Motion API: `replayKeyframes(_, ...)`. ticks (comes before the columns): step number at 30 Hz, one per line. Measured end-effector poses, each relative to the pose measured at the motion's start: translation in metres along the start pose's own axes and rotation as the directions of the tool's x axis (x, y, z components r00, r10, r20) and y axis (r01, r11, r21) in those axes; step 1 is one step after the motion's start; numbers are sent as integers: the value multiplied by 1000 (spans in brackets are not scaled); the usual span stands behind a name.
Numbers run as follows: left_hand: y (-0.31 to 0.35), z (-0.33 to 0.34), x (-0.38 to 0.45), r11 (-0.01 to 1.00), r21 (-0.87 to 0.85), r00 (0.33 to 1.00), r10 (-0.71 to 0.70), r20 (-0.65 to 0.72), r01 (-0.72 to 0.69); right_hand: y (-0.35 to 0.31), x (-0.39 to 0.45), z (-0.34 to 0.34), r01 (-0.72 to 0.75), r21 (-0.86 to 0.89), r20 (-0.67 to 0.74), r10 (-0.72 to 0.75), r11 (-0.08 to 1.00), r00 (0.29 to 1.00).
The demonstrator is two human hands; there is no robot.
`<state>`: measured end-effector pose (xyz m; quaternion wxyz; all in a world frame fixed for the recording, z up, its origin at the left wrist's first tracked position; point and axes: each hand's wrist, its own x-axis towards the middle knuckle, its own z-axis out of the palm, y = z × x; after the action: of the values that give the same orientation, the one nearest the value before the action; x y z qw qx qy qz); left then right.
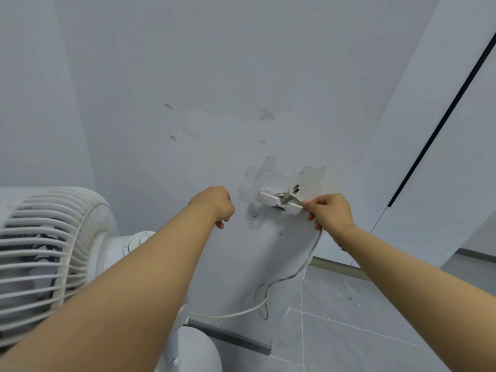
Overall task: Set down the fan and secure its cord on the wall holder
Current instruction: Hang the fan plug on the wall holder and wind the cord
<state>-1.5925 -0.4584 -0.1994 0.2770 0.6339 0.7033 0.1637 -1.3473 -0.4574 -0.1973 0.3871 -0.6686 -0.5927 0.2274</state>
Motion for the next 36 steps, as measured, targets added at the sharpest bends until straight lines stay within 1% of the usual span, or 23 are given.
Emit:
replayKeyframes(3, -1, 0, 0, 1000, 4, 1000, -3, 22, 3, 4, -4, 8, -53, 116, 2, 53, 992, 999)
replayKeyframes(5, -1, 0, 1, 1000, -16, 999, 13, 35, -13, 5, -6, 9, -112, 228, 42, 105, 967, 994)
replayKeyframes(7, 0, 2, 2, 996, -29, 995, 89, 43, -87, 6, -10, 9, -173, 334, 97, 149, 926, 984)
replayKeyframes(9, 3, 3, 5, 975, -7, 975, 222, -1, -222, 9, -13, 10, -190, 380, 126, 153, 905, 980)
replayKeyframes(12, 9, 4, 5, 901, 27, 893, 433, -122, -433, 14, -15, 16, -174, 430, 119, 136, 886, 984)
replayKeyframes(13, 11, 5, 5, 873, 76, 862, 488, -140, -482, 16, -15, 18, -170, 451, 117, 131, 876, 985)
replayKeyframes(14, 15, 6, 4, 840, 150, 831, 540, -134, -522, 18, -16, 20, -166, 469, 114, 126, 867, 985)
replayKeyframes(16, 20, 10, 3, 758, 296, 776, 626, -81, -581, 25, -18, 26, -153, 476, 111, 113, 866, 987)
replayKeyframes(17, 21, 12, 5, 726, 344, 761, 647, -51, -595, 29, -19, 28, -141, 466, 107, 102, 874, 989)
replayKeyframes(20, 20, 13, 10, 684, 424, 756, 654, 4, -594, 42, -23, 37, -89, 410, 92, 56, 908, 994)
replayKeyframes(23, 17, 12, 13, 668, 447, 759, 649, 41, -595, 49, -25, 46, -79, 376, 99, 44, 923, 994)
replayKeyframes(25, 10, 17, 12, 686, 431, 770, 637, 34, -586, 53, -28, 54, -95, 374, 111, 57, 923, 992)
replayKeyframes(27, 0, 31, 11, 736, 354, 790, 613, 15, -578, 56, -31, 63, -115, 397, 112, 76, 911, 991)
replayKeyframes(29, -4, 46, 8, 785, 256, 810, 586, -15, -564, 53, -32, 69, -141, 437, 117, 100, 888, 988)
replayKeyframes(31, 1, 46, 9, 797, 242, 815, 578, -39, -554, 48, -31, 73, -179, 475, 130, 132, 862, 983)
replayKeyframes(33, 12, 35, 8, 792, 277, 820, 572, -25, -544, 46, -31, 74, -238, 505, 150, 187, 830, 971)
replayKeyframes(35, 21, 20, 4, 766, 359, 830, 555, 52, -534, 43, -35, 73, -322, 519, 178, 268, 792, 947)
replayKeyframes(36, 25, 12, 2, 753, 397, 839, 536, 91, -524, 42, -36, 71, -363, 497, 181, 315, 788, 932)
